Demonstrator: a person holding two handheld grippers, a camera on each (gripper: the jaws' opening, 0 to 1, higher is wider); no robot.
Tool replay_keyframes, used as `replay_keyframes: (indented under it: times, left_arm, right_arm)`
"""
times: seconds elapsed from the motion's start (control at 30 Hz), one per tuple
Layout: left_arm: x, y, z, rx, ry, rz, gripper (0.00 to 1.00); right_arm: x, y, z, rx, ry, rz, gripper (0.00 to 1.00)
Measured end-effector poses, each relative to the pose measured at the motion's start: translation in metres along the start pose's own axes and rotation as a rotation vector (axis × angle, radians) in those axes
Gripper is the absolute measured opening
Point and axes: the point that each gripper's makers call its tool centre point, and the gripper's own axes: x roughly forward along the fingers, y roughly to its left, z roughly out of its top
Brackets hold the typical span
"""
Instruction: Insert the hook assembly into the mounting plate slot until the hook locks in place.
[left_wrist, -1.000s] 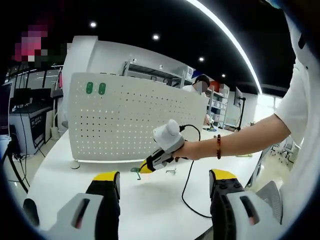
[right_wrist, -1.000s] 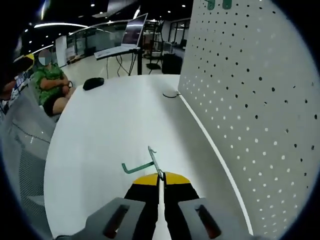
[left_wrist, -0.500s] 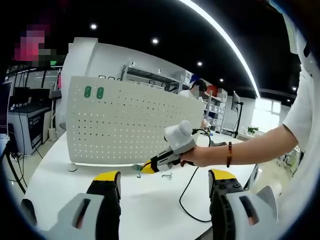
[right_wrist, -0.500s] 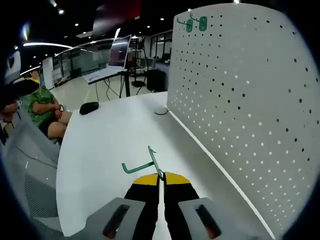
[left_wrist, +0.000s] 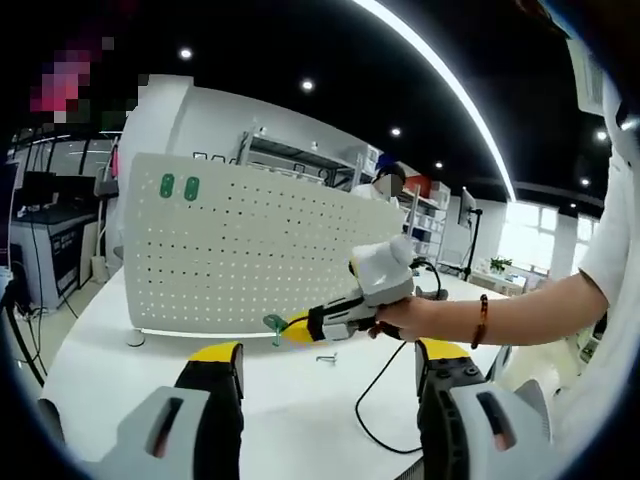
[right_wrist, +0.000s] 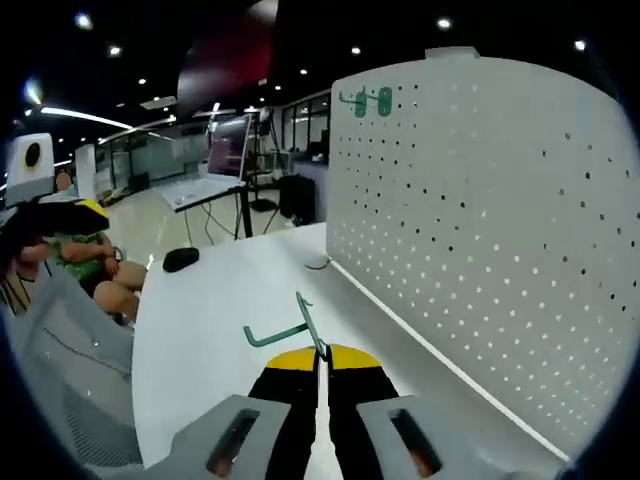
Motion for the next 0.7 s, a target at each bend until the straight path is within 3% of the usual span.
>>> replay_keyframes:
  times: [0.13, 0.2, 0.7]
  left_arm:
    - [0.003, 0.002, -0.001, -0.007, 0.002, 0.001, 0.69]
    - [0.003, 0.003, -0.001, -0.014, 0.004, 0.0, 0.68]
    - [0.007, 0.009, 0.004, -0.053, 0.002, -0.009, 0.64]
  right_arm:
    - [-0.007, 0.007, 0.01, 0.023, -0.056, -0.002, 0.01]
    - [-0.011, 0.005, 0.014, 0.025, -0.07, -0.036, 0.01]
    - [-0.03, 0.035, 0.048, 0.048, -0.181, -0.012, 0.01]
